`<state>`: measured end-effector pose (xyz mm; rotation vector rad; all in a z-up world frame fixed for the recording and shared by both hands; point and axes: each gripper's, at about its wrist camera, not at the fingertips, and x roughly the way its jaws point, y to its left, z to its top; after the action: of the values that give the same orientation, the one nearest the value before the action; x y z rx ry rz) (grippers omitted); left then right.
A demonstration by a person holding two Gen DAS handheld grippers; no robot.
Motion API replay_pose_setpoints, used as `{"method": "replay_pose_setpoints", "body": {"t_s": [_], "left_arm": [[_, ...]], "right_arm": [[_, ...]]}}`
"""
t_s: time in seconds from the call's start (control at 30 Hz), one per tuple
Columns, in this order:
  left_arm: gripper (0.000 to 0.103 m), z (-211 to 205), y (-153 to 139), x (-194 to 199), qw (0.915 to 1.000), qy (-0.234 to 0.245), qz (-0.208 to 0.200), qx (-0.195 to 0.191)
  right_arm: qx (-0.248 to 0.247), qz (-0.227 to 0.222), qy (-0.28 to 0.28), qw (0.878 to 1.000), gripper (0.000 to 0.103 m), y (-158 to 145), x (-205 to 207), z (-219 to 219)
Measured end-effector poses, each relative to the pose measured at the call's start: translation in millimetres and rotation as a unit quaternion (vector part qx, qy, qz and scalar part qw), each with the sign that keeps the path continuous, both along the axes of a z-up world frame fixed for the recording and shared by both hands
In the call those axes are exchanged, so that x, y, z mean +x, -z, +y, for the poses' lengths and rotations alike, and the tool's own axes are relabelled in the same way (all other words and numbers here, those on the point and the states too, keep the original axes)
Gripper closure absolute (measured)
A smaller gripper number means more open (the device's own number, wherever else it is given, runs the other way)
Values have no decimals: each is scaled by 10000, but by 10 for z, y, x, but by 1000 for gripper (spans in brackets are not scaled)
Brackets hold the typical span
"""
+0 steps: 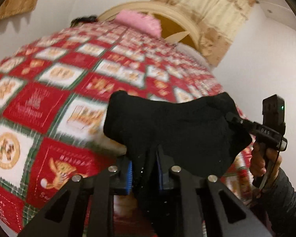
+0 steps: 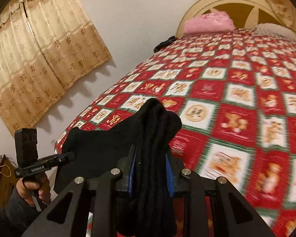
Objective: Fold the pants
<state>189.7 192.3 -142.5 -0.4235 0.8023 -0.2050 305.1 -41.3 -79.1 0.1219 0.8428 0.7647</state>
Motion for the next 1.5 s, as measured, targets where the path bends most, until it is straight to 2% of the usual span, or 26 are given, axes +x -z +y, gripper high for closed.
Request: {"method": "replay_pose_setpoints", "body": {"t_s": [0.03, 0.1, 0.17, 0.2, 0.3, 0.43, 0.5, 0.67, 0.73, 0.83, 0.97, 1.07, 1.27, 1.4, 1.5], "left_arm": [[73, 27, 55, -3, 10000, -32, 66, 26], [52, -11, 152, 5, 9996, -153, 148, 203], [49, -32, 175, -8, 9992, -213, 110, 327], [47, -56, 184, -2, 9989, -223, 93, 400], [37, -76, 190, -5, 9978, -328, 54, 575], [34, -103, 187, -63, 9964, -427, 7, 728], [30, -119, 185, -76, 9956, -462, -11, 811], [28, -102, 179, -84, 9949, -544, 36, 845], [26, -112, 159, -106, 9945, -590, 72, 865], [15, -120, 139, -143, 9920, -751, 155, 1006], [14, -138, 84, -243, 9904, -822, 176, 1095], [14, -203, -60, -386, 9886, -849, 15, 1247], [14, -392, -380, -661, 9885, -814, -426, 1199], [12, -553, -601, -886, 9876, -715, -765, 1172], [12, -651, -743, -1026, 9860, -670, -960, 1189]], "right_arm": [[-50, 93, 50, 9999, 76, 85, 58, 37], [-53, 354, 158, 9992, 74, 239, 172, 29], [69, 583, 245, 9980, 69, 348, 248, -75], [57, 652, 311, 9974, 62, 371, 285, -114], [15, 749, 394, 9964, 61, 449, 327, -228], [22, 836, 494, 9953, 60, 528, 352, -320], [-12, 847, 574, 9947, 52, 574, 365, -341], [11, 870, 606, 9944, 49, 616, 400, -356], [-196, 744, 641, 9950, 49, 565, 358, -317], [-334, 658, 729, 9946, 47, 499, 308, -330], [-302, 660, 986, 9925, 45, 413, 254, -466], [-392, 390, 1390, 9887, 45, 212, 105, -634], [-371, -131, 1600, 9863, 44, -278, -511, -948], [-336, -692, 1609, 9840, 37, -599, -1110, -1090], [-406, -1061, 1611, 9804, 36, -779, -1498, -1154]]}}
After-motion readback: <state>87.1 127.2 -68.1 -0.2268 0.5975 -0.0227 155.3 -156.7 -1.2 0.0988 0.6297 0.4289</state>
